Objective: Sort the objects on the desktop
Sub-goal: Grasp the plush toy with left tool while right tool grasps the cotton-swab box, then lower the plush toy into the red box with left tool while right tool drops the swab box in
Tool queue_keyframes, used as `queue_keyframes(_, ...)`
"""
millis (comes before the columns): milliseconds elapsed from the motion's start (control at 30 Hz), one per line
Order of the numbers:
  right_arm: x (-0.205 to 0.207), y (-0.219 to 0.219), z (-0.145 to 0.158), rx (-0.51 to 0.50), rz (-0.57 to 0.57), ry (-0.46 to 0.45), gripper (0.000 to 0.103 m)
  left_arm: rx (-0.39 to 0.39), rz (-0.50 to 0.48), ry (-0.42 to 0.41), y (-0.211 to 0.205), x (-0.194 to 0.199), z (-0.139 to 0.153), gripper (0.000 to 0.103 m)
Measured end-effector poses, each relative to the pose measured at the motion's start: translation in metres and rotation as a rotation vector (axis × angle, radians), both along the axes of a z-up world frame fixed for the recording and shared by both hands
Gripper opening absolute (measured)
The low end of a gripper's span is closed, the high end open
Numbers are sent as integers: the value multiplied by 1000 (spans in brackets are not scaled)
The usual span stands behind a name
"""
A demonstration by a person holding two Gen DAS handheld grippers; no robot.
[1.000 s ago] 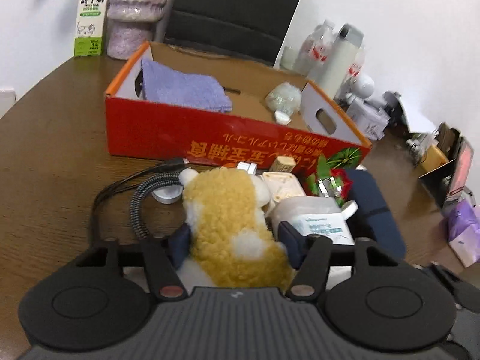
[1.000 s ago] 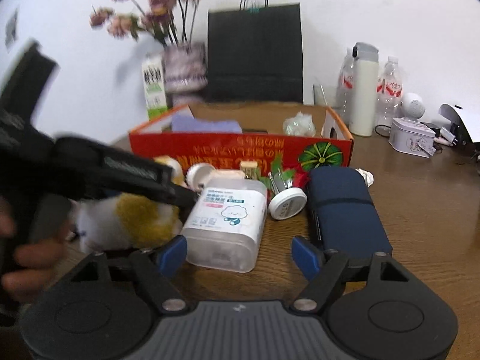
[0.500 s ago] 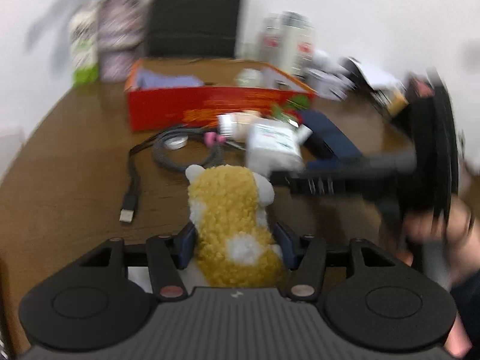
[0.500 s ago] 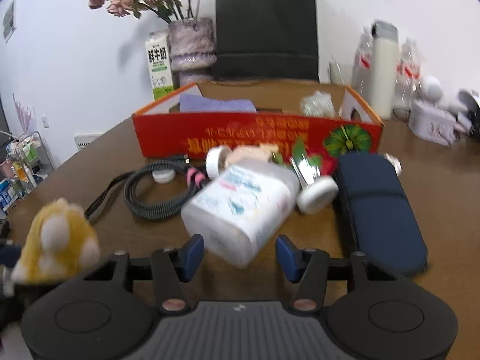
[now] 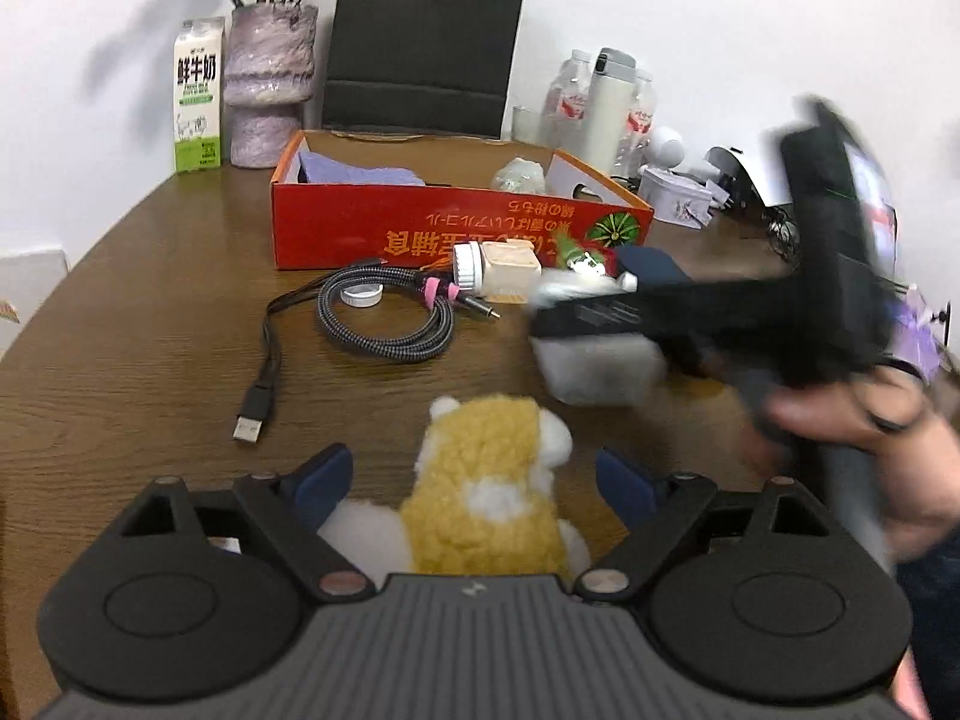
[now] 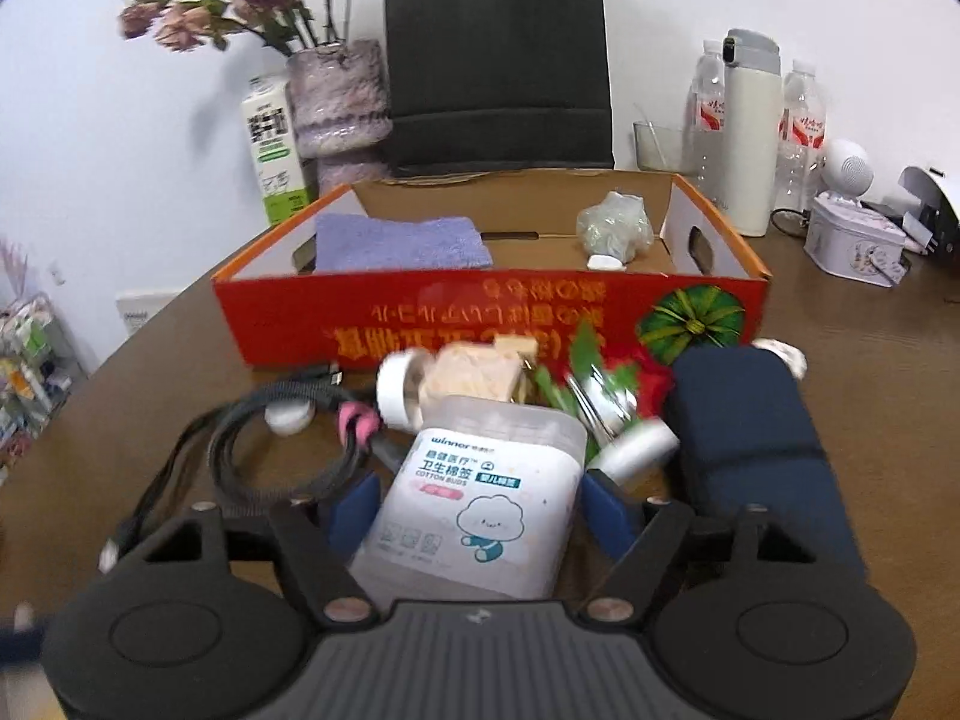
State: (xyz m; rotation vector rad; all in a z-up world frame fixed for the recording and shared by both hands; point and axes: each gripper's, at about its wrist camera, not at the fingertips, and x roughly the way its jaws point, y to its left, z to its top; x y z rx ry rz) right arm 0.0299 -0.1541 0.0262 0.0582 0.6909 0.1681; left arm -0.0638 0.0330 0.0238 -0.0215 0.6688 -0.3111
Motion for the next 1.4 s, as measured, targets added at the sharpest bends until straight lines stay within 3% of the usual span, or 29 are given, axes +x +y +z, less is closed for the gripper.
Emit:
queue_keyframes(67,-32,-16,0,15,7,-5,73,47,21,-35,1,-15,5,96)
queue_keyframes(167,-69,-35,-1,10,2,-22,73,31,65,-125,15,-45,18,103)
queue_keyframes(233,-84,-40,1,-15,-11,-22,73,-21,123,-72,30,-49,22,103)
queue_keyframes(333,-91,-39,1,-64,-9,-29,73,-167,204,32,51,-42,21,103)
queue_keyframes(433,-92,-37,-1,-79,-12,-25,73,-149,232,138,49,-24,8,98)
queue_keyframes(500,-92,-36,-3,-90,-10,-23,72,-237,221,169,54,-11,1,98)
queue_keyframes(567,-91,-35,-5,-101,-5,-20,72,-302,239,168,60,2,-1,98)
queue_keyframes(667,-87,-36,-9,-95,-3,-7,72,-313,221,108,63,27,-1,99)
queue_keyframes(767,-82,-38,-13,-83,-3,8,71,-455,226,144,72,53,-5,99)
queue_keyframes(833,-80,-38,-15,-87,-3,4,71,-493,206,162,72,64,-8,99)
queue_keyframes(900,-80,-38,-16,-99,-1,1,71,-436,193,145,66,65,-7,97)
queue_keyframes(1033,-76,-43,-15,-89,-2,3,69,-307,18,120,38,59,0,97)
queue_keyframes(1067,-75,-44,-14,-82,-2,1,65,-274,-10,116,29,58,0,96)
queue_keyframes(1100,-74,-44,-13,-75,-2,1,64,-224,-25,123,20,59,-2,91)
queue_keyframes(1133,-73,-44,-13,-67,0,-3,64,-178,-25,140,12,61,-5,64)
queue_keyframes(1167,-72,-44,-13,-60,-1,-9,64,-131,-18,173,4,66,-10,52)
queue_keyframes(1267,-75,-41,-12,-42,4,-22,64,-149,-36,160,-1,65,-11,47)
queue_keyframes(1400,-83,-50,10,48,14,-77,64,-161,-45,76,-1,50,5,44)
